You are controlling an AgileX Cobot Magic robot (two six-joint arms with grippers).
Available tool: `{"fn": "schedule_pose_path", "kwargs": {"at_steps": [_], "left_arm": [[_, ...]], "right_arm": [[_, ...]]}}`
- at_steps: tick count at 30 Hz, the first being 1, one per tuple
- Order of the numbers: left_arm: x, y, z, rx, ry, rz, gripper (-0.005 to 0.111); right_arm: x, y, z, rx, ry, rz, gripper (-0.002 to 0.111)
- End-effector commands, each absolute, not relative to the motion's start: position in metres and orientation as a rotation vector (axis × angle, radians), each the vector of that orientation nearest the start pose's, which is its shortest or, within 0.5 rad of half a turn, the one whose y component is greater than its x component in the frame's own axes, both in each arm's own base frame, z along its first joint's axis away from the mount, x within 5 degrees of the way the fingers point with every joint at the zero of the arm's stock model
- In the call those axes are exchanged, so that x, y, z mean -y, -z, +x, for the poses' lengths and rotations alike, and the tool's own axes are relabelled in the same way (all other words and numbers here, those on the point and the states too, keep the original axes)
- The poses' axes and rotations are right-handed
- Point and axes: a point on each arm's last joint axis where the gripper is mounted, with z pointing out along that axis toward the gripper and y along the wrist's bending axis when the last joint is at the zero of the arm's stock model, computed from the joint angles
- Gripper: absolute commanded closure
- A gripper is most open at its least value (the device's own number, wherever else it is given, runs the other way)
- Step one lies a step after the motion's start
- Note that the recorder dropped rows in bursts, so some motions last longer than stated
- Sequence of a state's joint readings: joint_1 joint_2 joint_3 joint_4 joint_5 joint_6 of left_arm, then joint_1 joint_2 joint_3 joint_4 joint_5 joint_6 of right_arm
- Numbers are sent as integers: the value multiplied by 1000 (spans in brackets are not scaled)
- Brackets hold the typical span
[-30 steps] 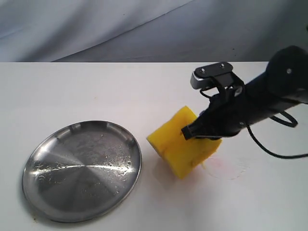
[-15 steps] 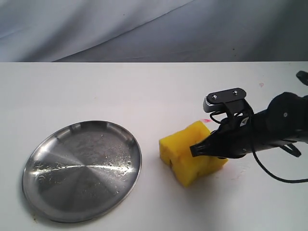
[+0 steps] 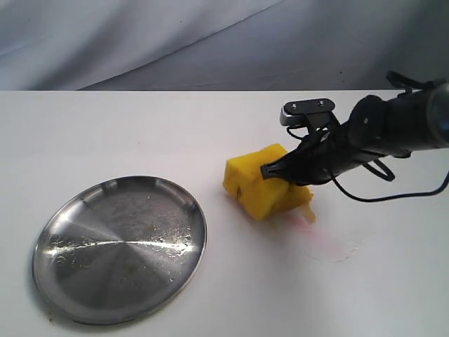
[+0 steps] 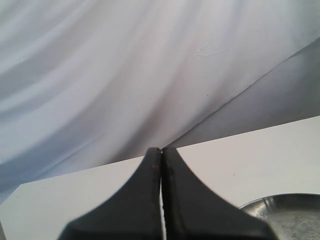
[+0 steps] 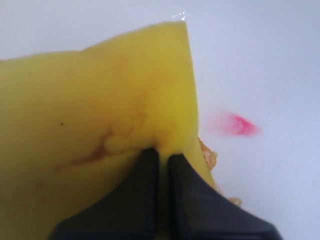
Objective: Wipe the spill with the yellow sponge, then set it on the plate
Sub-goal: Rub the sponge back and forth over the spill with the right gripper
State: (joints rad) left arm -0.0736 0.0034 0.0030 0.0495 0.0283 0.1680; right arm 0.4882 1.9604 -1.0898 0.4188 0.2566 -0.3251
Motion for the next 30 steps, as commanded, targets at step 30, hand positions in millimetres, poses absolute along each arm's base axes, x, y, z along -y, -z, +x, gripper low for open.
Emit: {"fn": "schedule_pose_path", "kwargs": {"at_steps": [30], "left_arm": [[4, -211, 56, -1494, -107, 203, 107]], "right_arm": [[-152, -162, 250, -2699, -34, -721, 108]]}}
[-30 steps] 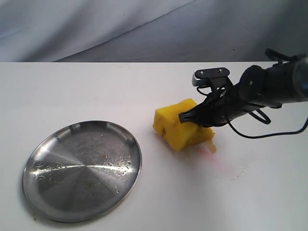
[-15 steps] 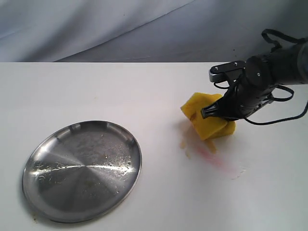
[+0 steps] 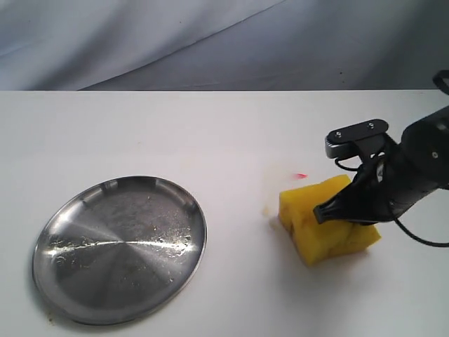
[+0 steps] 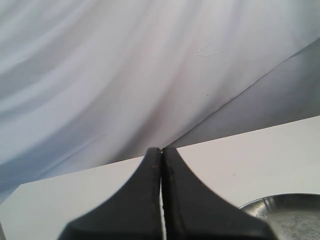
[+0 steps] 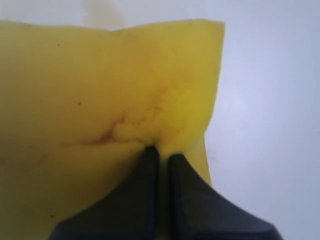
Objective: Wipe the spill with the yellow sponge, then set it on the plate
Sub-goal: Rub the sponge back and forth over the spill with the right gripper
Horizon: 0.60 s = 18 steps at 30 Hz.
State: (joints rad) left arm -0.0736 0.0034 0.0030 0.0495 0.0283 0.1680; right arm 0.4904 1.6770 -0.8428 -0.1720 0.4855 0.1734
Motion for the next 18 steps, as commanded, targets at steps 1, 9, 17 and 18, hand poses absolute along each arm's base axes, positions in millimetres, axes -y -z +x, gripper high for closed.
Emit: {"fn": "schedule_pose_path", "kwargs": {"at_steps": [1, 9, 17, 18], "left_arm": [[4, -211, 56, -1494, -107, 203, 107], [4, -211, 56, -1494, -107, 203, 107], [4, -211, 56, -1494, -107, 203, 107], [4, -211, 56, -1494, -107, 203, 107]], "right_arm": [[-160, -162, 246, -2680, -50, -757, 108], [-207, -140, 289, -2681, 72, -845, 108], [-220, -153, 366, -2610, 330, -792, 108], [-213, -156, 372, -2624, 363, -773, 108]]}}
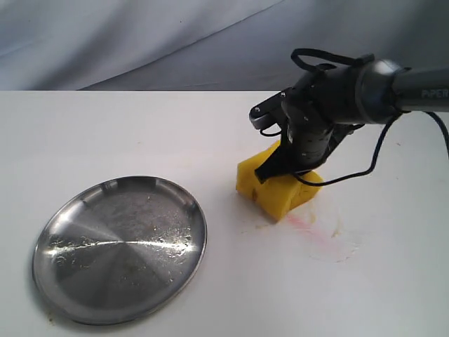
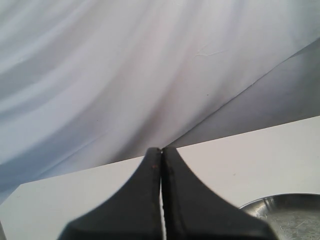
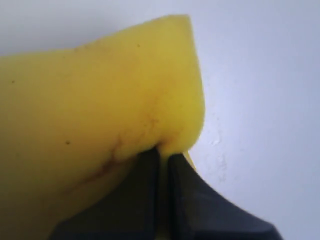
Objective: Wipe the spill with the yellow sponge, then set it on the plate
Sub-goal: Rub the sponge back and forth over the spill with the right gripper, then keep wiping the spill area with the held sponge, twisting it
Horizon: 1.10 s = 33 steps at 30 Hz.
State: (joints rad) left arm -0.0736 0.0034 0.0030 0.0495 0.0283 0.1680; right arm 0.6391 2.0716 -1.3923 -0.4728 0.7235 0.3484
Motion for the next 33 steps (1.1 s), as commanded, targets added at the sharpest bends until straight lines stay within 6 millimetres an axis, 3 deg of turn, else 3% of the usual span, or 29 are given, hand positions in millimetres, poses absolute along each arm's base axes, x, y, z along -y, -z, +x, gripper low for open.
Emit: {"fn": "schedule_pose_path", "kwargs": {"at_steps": [1, 4, 8, 18, 23, 27, 33], "left_arm": [[4, -211, 56, -1494, -107, 203, 107], [4, -211, 56, -1494, -107, 203, 107], [4, -211, 56, -1494, -107, 203, 107], [4, -211, 56, -1494, -107, 203, 107], [4, -211, 56, -1494, -107, 203, 107], [4, -211, 56, -1494, -107, 203, 107], [4, -211, 56, -1494, -107, 203, 107]], "right_arm": [[-207, -157, 375, -2642, 387, -752, 108], [-189, -154, 375, -2758, 374, -745, 108], [-183, -155, 358, -2789, 309, -744, 108], [-152, -171, 288, -2802, 259, -777, 108], [-142, -176, 264, -2827, 181, -742, 108], [-154, -171, 248, -2835, 151, -843, 108], [-195, -161, 240, -2715, 63, -978, 108]]}}
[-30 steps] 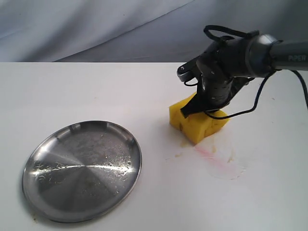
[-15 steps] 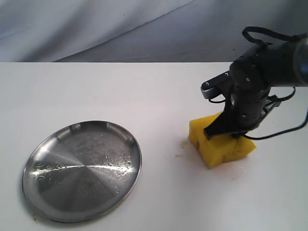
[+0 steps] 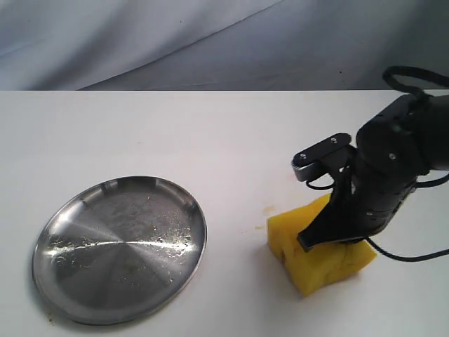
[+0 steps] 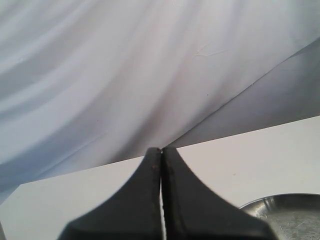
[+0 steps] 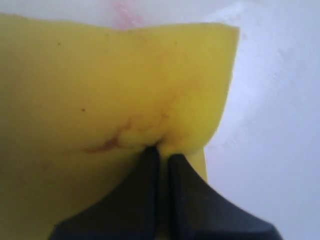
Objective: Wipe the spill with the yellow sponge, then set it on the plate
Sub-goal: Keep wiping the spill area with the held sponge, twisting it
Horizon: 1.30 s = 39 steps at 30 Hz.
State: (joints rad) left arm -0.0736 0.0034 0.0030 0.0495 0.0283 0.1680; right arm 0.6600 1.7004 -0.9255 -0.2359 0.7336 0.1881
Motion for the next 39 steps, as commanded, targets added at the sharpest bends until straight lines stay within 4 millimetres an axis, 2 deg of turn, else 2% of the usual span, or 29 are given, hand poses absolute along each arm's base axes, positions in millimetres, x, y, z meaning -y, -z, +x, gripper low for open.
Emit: {"fn": "schedule_pose_path", "kwargs": {"at_steps": [1, 6, 8, 9, 12, 14, 16, 19, 23, 26, 31, 34, 39], "left_arm": [[4, -211, 56, -1494, -107, 203, 107], [4, -211, 56, -1494, -107, 203, 107], [4, -211, 56, -1494, -107, 203, 107], [4, -211, 56, -1494, -107, 203, 107], [4, -211, 56, -1494, -107, 203, 107], [4, -211, 56, -1494, -107, 203, 107], [4, -211, 56, -1494, -107, 203, 107], [4, -211, 56, -1494, -107, 203, 107], [4, -211, 56, -1494, -107, 203, 107], [4, -211, 56, -1494, -107, 203, 107], [4, -211, 56, -1494, -107, 203, 107], [4, -211, 56, -1494, -107, 203, 107], [4, -211, 56, -1494, -107, 203, 107]], "right_arm": [[-201, -158, 244, -2712, 62, -988, 108], [-223, -143, 273, -2726, 132, -1026, 108], [-233, -136, 293, -2708, 214, -1032, 108], [-238, -136, 310, -2693, 239, -1018, 108], [-242, -134, 341, -2688, 269, -957, 108], [-237, -135, 363, -2709, 292, -895, 108], [-218, -137, 381, -2742, 330, -827, 108], [-196, -137, 387, -2812, 386, -769, 108], [-181, -143, 371, -2867, 432, -793, 108], [-174, -148, 348, -2889, 365, -781, 108], [-170, -148, 311, -2915, 349, -840, 108], [-172, -144, 289, -2914, 400, -948, 108], [-197, -138, 260, -2873, 402, -1095, 108]]}}
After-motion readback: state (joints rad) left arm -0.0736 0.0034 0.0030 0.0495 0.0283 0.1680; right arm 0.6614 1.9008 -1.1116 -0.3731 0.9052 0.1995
